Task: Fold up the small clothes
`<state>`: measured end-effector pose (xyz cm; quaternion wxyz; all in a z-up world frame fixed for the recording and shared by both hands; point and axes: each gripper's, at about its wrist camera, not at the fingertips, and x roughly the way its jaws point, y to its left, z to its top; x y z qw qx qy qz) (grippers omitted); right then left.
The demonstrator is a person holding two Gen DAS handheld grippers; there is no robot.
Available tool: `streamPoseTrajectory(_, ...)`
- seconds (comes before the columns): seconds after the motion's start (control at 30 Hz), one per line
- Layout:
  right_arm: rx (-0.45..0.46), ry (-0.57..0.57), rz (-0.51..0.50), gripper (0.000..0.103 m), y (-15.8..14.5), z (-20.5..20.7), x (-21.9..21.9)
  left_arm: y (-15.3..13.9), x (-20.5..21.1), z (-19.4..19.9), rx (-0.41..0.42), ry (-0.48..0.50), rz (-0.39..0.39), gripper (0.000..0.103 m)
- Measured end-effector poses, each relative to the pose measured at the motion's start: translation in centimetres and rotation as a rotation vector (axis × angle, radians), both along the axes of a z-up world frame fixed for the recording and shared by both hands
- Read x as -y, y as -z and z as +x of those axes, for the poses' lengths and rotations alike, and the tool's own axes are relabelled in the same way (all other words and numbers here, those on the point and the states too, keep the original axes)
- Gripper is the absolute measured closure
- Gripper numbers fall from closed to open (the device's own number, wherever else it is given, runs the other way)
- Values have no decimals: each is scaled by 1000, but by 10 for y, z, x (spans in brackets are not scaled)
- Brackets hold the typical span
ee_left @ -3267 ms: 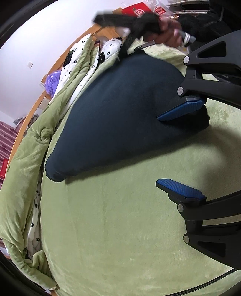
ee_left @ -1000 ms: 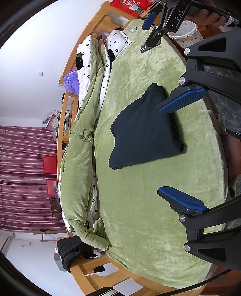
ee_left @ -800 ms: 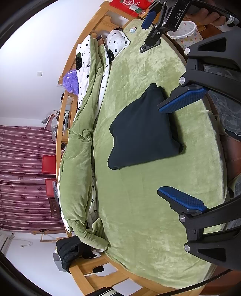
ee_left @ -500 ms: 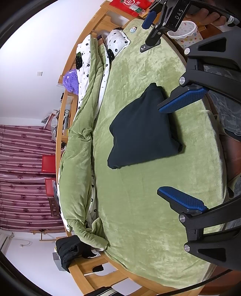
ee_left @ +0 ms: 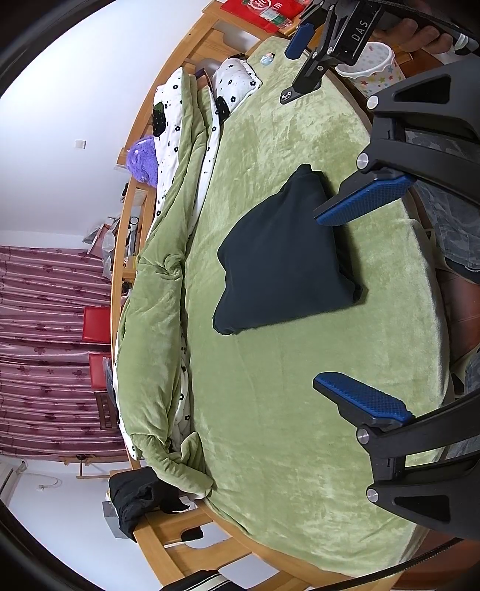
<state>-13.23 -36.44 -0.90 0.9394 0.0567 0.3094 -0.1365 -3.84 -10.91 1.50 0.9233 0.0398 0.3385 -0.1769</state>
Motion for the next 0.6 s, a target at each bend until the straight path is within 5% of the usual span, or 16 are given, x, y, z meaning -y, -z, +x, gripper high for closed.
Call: streamPoseTrajectory(0.6,-8,-22,-4,13,-2,7,-4,0,-3,1,-1,4,1,23)
